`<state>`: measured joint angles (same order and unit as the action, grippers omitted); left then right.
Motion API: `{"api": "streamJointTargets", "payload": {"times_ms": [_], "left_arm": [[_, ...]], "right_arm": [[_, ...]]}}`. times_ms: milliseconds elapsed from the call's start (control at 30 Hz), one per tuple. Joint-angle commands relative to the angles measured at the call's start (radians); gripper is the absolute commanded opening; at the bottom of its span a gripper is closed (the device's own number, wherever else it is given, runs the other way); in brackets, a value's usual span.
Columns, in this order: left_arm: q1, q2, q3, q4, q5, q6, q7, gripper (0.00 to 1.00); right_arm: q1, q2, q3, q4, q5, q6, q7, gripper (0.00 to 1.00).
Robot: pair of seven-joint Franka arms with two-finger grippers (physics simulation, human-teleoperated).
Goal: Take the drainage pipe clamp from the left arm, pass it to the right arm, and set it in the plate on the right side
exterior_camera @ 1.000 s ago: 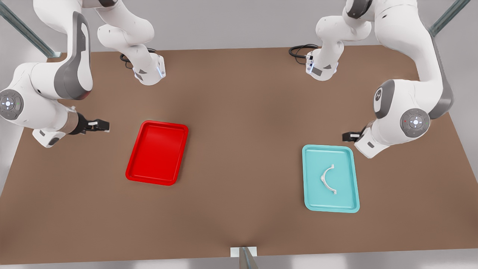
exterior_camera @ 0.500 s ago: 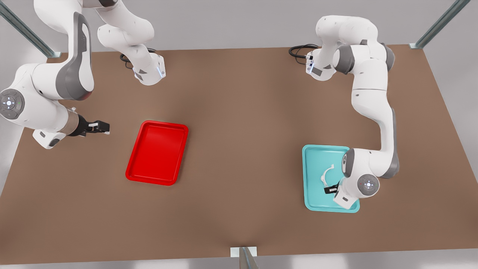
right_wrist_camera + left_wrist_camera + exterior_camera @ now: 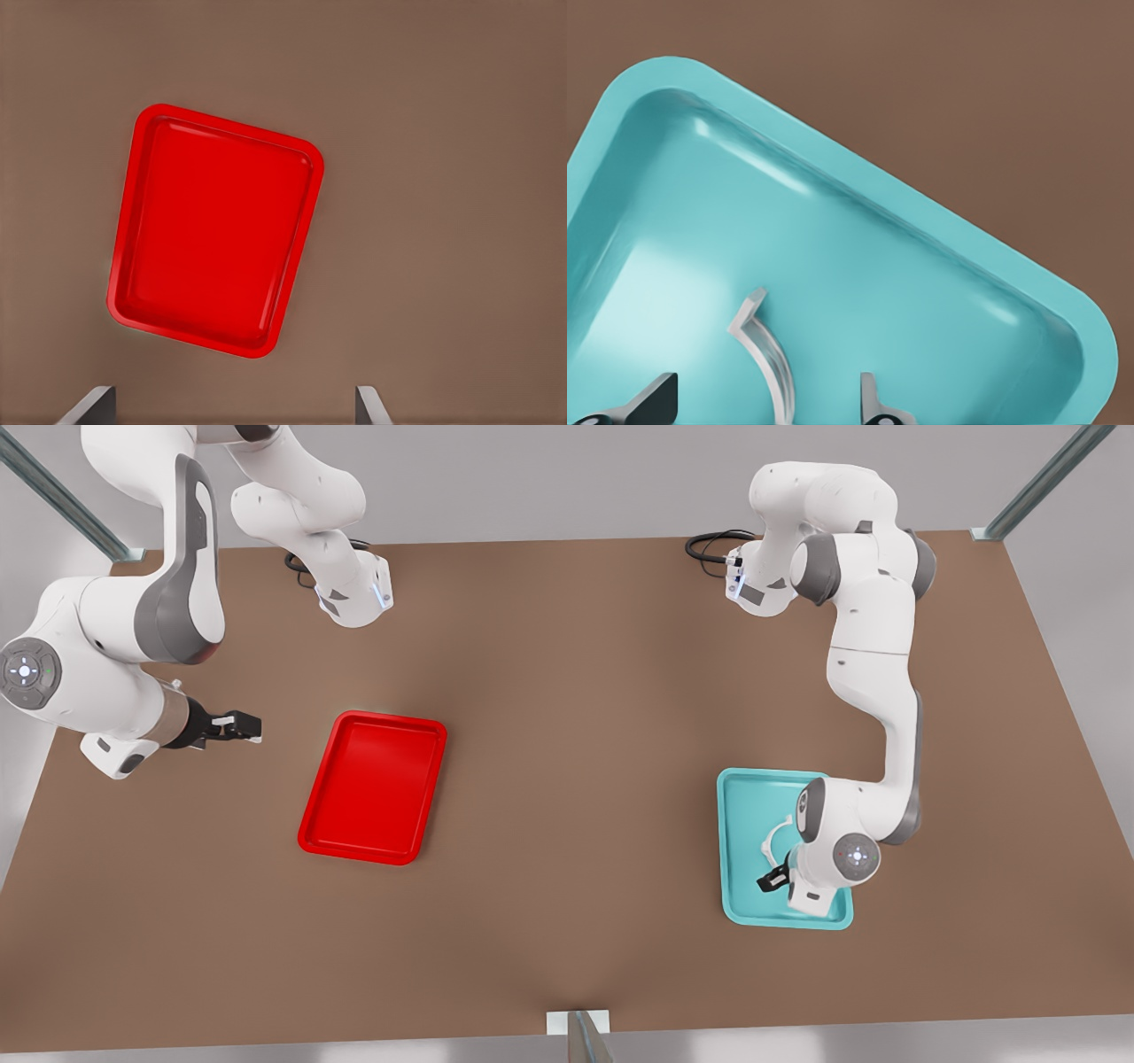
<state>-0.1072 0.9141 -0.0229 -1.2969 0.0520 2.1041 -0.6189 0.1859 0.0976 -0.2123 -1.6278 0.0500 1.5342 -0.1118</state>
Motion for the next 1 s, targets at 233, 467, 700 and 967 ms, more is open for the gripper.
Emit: {"api": "streamJointTargets", "payload": {"times_ms": [233,467,700,967], "left_arm": [[0.003,-0.001,0.000,-0.021,-0.052,0.036,-0.162,0.50],[0.003,0.002,0.000,-0.019,-0.044,0.034,-0.168,0.43],[0.003,0.006,0.000,-0.018,-0.041,0.034,-0.168,0.37],[0.001,0.011,0.000,-0.016,-0.046,0.031,-0.168,0.21]], "right_arm": [[0.000,-0.003,-0.001,-0.006,0.001,-0.002,-0.009,1.00],[0.006,-0.001,-0.001,-0.007,0.001,-0.002,-0.009,1.00],[0.006,-0.001,-0.001,-0.009,-0.001,-0.002,-0.009,1.00],[0.006,-0.002,-0.001,-0.012,-0.001,-0.003,-0.011,1.00]]}}
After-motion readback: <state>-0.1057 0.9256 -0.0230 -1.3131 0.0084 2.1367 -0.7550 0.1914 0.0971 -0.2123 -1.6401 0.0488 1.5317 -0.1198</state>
